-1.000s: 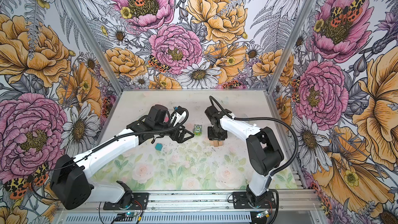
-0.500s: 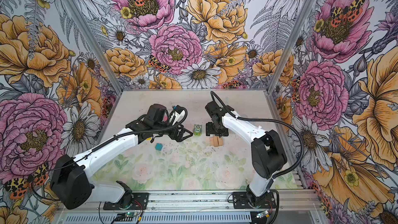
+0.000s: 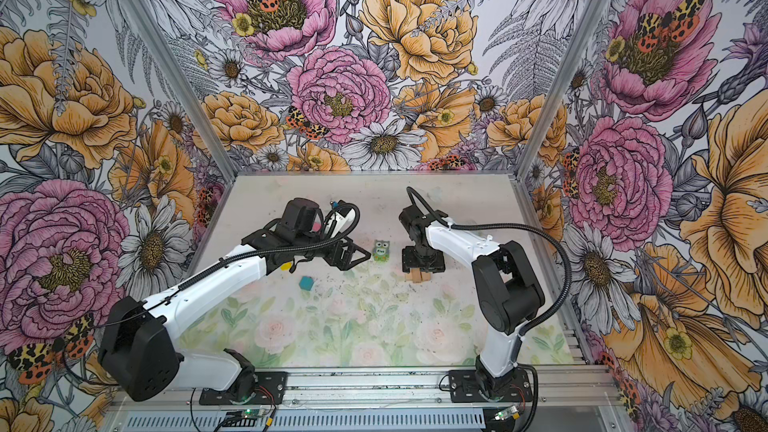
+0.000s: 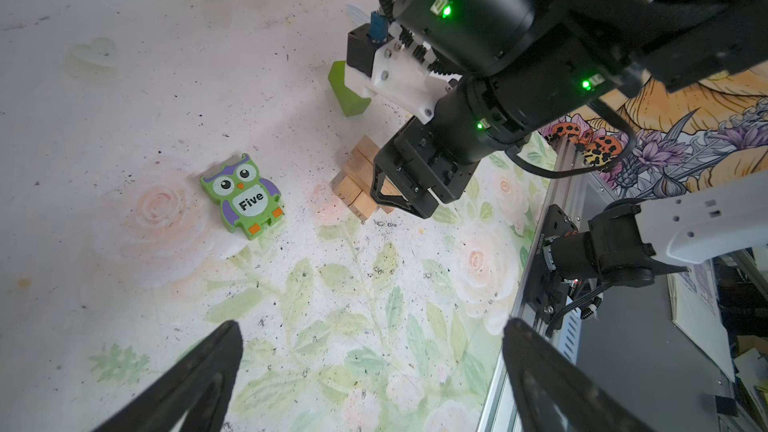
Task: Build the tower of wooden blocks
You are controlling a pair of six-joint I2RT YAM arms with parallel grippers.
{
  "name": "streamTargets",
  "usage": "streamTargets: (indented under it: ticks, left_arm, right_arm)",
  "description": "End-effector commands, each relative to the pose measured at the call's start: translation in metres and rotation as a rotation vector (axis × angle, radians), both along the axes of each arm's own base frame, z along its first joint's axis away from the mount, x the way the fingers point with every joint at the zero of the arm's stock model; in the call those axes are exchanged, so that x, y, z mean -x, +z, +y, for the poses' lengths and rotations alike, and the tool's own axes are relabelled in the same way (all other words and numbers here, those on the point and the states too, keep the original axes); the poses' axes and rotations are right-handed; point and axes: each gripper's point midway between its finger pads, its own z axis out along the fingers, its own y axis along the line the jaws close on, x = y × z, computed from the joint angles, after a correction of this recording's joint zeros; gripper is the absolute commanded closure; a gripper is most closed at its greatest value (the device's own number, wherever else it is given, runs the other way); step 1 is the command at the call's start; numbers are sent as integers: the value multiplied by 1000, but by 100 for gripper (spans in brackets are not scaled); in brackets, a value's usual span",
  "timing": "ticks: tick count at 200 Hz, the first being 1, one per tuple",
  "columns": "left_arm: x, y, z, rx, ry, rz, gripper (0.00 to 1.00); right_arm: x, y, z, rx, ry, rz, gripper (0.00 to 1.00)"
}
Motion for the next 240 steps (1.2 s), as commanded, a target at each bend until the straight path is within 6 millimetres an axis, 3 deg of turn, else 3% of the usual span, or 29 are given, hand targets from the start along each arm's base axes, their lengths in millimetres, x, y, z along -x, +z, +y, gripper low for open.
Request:
streamTargets:
  ticks: [1,73,104,150,240]
  left_arm:
    - [-4,12,-3,22,-25,-23,1]
    - [-7,11,-3,16,-24,-23,1]
    - [-8,11,-1,13,-16,-20,1]
    - [-8,9,2,11,-10,-17,1]
    - [-14,8,10,12,3,-20,1]
  right_arm:
    - [-6,-8,0,-5,9,-6,24]
    - [-9,-16,2,1,5,12,44]
    - [-8,-22,2,7,2,29,47]
    - [-11,-17,3,4,-6,14,59]
    - [-14,-9,15,-17,1,3,61]
